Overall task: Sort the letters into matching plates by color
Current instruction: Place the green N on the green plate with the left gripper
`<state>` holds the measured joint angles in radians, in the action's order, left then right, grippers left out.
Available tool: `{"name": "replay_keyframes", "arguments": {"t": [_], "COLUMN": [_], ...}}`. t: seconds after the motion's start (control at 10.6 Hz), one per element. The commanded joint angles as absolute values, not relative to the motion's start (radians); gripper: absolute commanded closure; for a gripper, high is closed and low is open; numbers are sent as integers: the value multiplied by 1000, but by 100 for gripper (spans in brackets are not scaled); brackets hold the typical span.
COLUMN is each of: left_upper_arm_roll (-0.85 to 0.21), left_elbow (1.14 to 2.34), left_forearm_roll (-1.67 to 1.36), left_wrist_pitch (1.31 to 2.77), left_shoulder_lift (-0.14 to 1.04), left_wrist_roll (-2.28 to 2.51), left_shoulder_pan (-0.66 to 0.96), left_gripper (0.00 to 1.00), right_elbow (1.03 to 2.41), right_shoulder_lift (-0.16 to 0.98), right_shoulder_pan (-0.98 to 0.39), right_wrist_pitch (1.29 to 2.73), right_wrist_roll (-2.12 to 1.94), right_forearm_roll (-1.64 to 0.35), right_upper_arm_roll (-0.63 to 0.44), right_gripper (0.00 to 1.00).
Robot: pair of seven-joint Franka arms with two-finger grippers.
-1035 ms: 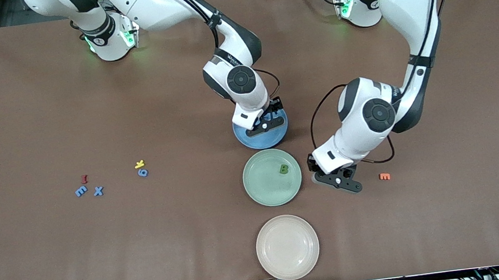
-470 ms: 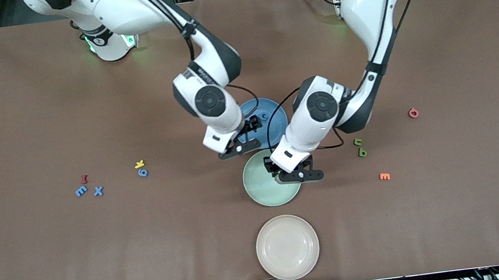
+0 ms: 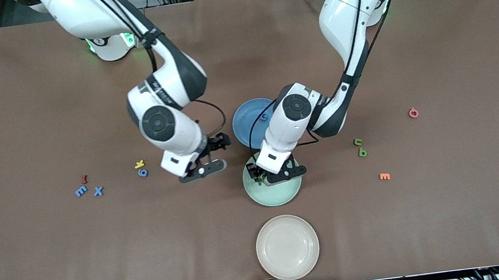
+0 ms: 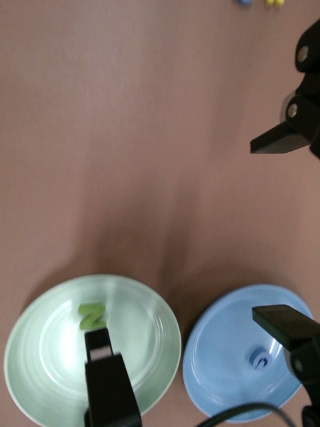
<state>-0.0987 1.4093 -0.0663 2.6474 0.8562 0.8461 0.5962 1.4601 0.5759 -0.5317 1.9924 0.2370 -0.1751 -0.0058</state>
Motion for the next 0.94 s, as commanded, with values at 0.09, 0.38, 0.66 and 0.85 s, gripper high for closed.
{"name": "replay_keyframes", "arguments": {"t": [0.09,0.38,0.66,0.85], "left_upper_arm_roll": [-26,-17,-6,-6], "left_elbow": [1368,1370,1374,1390], "left_forearm_roll": [-58,17,98,100], "left_wrist_pitch": [2645,2544,2311,2200], "left_shoulder_lift": [861,806,732,678], "left_wrist_roll": [871,850,746,729], "left_shoulder_pan": [643,621,580,542], "left_gripper": [0,0,0,0], "right_elbow": [1491,1493,1561,1687], "right_shoulder_lift": [512,515,502,480], "right_shoulder_pan": [-349,-220,-106,-59], "right_wrist_pitch": [1936,1954,2053,2222], "right_wrist_roll": [98,-13,-116,-159], "right_forearm_roll": [-102,-89,-90,-95], "right_upper_arm_roll": [9,9,11,11], "right_gripper": [0,0,0,0]}}
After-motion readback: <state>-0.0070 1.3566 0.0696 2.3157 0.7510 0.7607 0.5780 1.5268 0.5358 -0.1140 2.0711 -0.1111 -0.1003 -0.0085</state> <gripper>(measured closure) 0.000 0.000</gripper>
